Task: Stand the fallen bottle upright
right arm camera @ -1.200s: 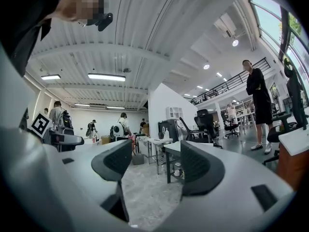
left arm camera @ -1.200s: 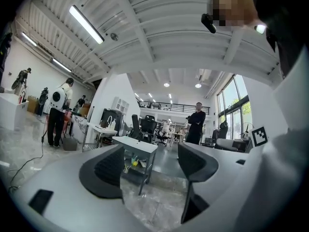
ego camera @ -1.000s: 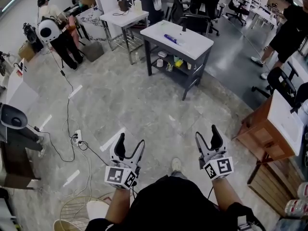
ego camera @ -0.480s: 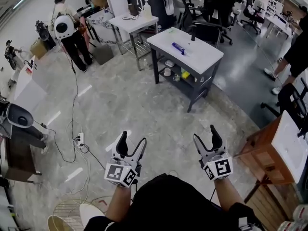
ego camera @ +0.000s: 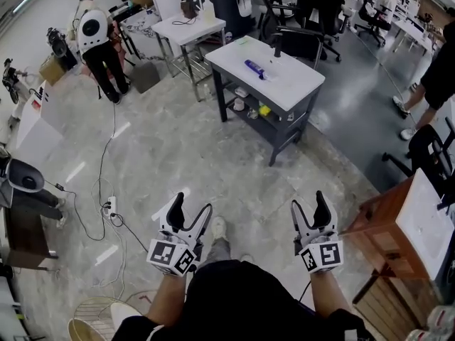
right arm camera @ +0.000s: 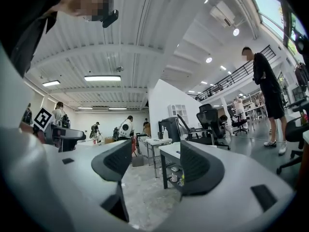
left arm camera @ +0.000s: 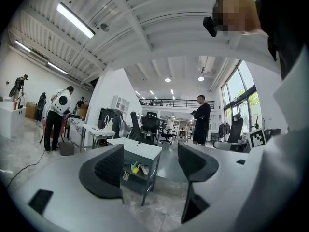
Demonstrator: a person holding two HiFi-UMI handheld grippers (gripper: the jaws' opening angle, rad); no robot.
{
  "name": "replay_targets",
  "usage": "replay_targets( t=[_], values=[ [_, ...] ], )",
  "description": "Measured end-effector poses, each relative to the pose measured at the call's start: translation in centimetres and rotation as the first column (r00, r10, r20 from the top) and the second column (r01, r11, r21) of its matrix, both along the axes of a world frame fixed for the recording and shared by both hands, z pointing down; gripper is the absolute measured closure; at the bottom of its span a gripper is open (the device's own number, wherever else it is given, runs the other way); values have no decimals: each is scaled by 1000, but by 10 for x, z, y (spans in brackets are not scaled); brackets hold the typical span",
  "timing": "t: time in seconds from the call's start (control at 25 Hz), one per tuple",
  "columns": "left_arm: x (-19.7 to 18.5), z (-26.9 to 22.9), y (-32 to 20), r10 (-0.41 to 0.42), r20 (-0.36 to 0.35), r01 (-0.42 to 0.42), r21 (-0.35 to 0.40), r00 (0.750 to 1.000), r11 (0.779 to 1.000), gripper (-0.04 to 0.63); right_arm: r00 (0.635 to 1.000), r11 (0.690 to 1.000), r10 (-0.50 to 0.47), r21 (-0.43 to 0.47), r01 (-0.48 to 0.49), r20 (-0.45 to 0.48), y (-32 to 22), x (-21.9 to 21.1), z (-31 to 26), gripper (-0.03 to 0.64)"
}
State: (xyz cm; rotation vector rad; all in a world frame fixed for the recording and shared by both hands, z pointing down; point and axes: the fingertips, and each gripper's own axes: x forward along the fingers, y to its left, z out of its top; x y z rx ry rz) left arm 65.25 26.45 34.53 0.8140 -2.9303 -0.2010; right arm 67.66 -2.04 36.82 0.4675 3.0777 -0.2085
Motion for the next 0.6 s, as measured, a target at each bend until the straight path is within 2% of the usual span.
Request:
replay_targets(
  t=[0.12, 0.32, 0.48, 0.6],
  values=[
    [-16, -2, -5, 10, 18, -10, -12, 1000, 1000, 245, 999, 1000, 28, 0, -28, -16, -11, 1, 3, 313],
    [-62, 9, 3, 36, -3, -36, 16, 999, 999, 245, 995, 995, 94, 26, -93, -42, -22, -9, 12, 313],
    [-110, 10, -18, 87, 17, -87, 29, 996, 996, 245, 986, 987, 160, 32, -159, -44, -39, -48, 13, 313],
    [-149, 11, -20, 120, 20, -120, 37, 993, 992, 245, 987, 986, 160, 62, -157, -34, -31, -85, 9, 313]
  ],
)
